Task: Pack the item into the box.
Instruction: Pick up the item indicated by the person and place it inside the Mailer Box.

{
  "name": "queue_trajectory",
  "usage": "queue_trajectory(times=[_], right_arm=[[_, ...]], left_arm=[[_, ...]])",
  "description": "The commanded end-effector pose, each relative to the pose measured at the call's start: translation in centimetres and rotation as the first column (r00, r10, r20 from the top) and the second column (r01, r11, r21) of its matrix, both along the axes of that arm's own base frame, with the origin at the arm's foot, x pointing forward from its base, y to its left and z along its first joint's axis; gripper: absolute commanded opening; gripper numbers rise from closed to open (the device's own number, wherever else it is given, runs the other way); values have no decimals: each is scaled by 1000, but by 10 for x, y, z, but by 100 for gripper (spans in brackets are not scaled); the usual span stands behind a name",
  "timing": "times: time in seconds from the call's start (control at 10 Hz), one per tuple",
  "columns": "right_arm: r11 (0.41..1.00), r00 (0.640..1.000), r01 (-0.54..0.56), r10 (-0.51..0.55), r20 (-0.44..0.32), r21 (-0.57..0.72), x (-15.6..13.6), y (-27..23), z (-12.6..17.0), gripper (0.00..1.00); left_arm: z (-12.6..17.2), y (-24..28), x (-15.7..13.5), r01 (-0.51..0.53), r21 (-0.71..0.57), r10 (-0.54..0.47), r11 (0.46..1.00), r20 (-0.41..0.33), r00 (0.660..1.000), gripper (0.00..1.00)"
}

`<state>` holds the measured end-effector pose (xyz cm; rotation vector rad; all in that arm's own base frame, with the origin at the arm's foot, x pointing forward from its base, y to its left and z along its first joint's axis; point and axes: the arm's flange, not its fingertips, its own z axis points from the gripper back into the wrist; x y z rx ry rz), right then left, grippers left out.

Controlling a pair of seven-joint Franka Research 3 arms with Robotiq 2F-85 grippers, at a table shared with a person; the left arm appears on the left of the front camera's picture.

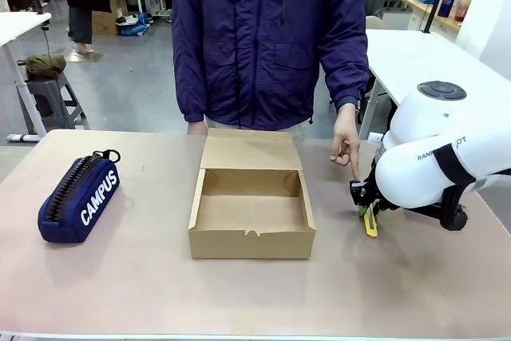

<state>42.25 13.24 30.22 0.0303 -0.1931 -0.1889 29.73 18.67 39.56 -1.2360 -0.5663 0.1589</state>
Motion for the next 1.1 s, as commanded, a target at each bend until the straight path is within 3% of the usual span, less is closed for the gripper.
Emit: queue_trajectory(times=[0.0, 0.5, 0.7, 0.8, 1.0], right_arm=[[1000, 999, 28, -29, -26, -7, 5, 7, -17, 0], [999, 998, 34, -32, -63, 35, 2, 2, -13, 0], [995, 979, -57, 71, -193, 78, -30, -13, 25, 0], [984, 960, -148, 168, -222, 104, -46, -18, 48, 0], [930, 930, -343, 356, -92, 132, -56, -10, 82, 0]], left_arm=[[0, -1, 0, 2, -10, -2, 1000, 29, 1000, 100], [0, -1, 0, 2, -10, -2, 1000, 29, 1000, 100], [0, -1, 0, 2, -10, -2, 1000, 29, 1000, 100], [0, -1, 0, 2, -10, -2, 1000, 29, 1000, 100], [0, -1, 0, 2, -10, -2, 1000, 29, 1000, 100]])
